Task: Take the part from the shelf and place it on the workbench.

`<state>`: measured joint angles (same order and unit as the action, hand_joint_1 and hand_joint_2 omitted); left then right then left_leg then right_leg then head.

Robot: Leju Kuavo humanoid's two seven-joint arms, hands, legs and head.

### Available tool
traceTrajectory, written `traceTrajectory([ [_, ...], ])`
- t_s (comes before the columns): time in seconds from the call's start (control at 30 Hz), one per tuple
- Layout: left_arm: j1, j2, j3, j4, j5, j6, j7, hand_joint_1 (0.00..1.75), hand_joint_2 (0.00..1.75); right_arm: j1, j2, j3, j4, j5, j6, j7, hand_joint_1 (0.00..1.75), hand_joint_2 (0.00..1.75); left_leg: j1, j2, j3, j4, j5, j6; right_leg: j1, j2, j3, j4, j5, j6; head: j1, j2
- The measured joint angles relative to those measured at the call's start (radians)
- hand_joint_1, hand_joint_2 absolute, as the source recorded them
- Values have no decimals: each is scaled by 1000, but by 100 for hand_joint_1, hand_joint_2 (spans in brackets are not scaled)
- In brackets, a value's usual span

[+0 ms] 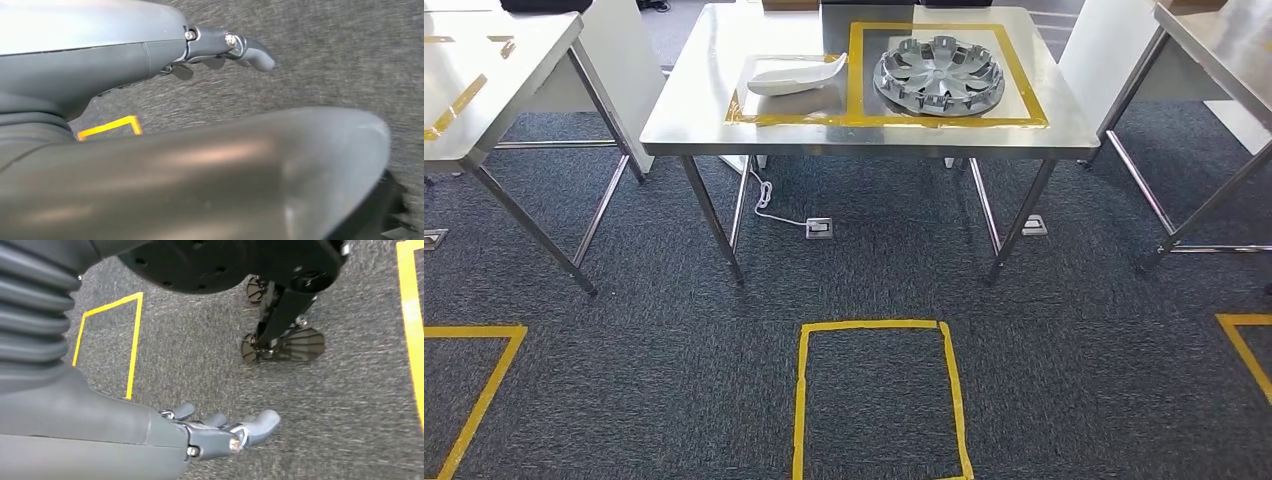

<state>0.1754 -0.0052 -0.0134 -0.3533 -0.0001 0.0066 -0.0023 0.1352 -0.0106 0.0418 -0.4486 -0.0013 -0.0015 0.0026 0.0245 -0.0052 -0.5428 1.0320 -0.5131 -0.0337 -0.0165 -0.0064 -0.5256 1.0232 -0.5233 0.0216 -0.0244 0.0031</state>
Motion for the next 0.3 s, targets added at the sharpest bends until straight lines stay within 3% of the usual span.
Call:
traceTrajectory([
  [0.3,-14,1,1,-28,0,0,0,0,0,16,1,-17,19,1,0,0,0,0,-2,3,1,0,1,4,0,3,-2,-1,2,3,0,0],
])
